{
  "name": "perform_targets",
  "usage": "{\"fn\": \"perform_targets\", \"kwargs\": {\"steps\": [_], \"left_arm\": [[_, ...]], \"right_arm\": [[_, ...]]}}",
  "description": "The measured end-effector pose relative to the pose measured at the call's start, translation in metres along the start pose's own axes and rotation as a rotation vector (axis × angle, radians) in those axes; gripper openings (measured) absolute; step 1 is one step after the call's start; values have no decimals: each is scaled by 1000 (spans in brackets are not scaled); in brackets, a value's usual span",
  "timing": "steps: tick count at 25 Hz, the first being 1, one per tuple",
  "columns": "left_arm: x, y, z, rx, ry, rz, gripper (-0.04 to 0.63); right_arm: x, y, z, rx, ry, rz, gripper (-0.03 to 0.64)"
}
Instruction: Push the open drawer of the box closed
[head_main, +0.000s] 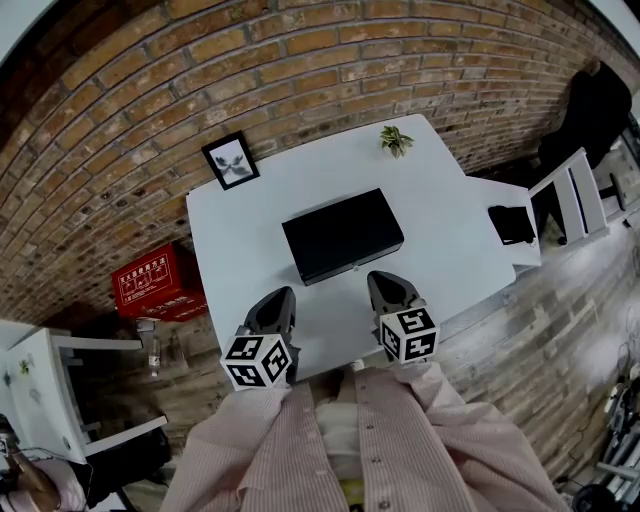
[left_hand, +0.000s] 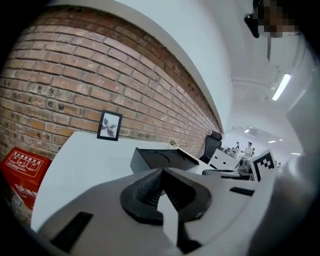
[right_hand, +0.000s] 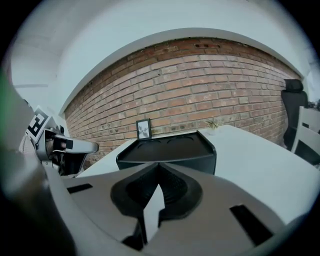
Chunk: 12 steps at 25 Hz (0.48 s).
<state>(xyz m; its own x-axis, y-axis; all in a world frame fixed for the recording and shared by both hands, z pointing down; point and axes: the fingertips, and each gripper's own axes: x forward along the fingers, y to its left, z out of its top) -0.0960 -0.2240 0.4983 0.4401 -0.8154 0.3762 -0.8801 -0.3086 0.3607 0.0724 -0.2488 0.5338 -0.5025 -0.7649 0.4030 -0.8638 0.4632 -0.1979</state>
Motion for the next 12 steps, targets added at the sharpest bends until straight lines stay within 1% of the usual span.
{"fn": "perform_targets", "kwargs": {"steps": [5, 8, 12], "left_arm": [[-9, -9, 19, 45, -55, -12, -5], [-14, -9, 30, 58, -77, -8, -5], [-18, -11, 48, 105, -115, -9, -5]], "right_arm": [[-16, 4, 23, -1, -61, 26, 5], [-26, 5, 37, -2, -98, 40, 5], [-36, 5, 56, -13, -147, 61, 5]]}}
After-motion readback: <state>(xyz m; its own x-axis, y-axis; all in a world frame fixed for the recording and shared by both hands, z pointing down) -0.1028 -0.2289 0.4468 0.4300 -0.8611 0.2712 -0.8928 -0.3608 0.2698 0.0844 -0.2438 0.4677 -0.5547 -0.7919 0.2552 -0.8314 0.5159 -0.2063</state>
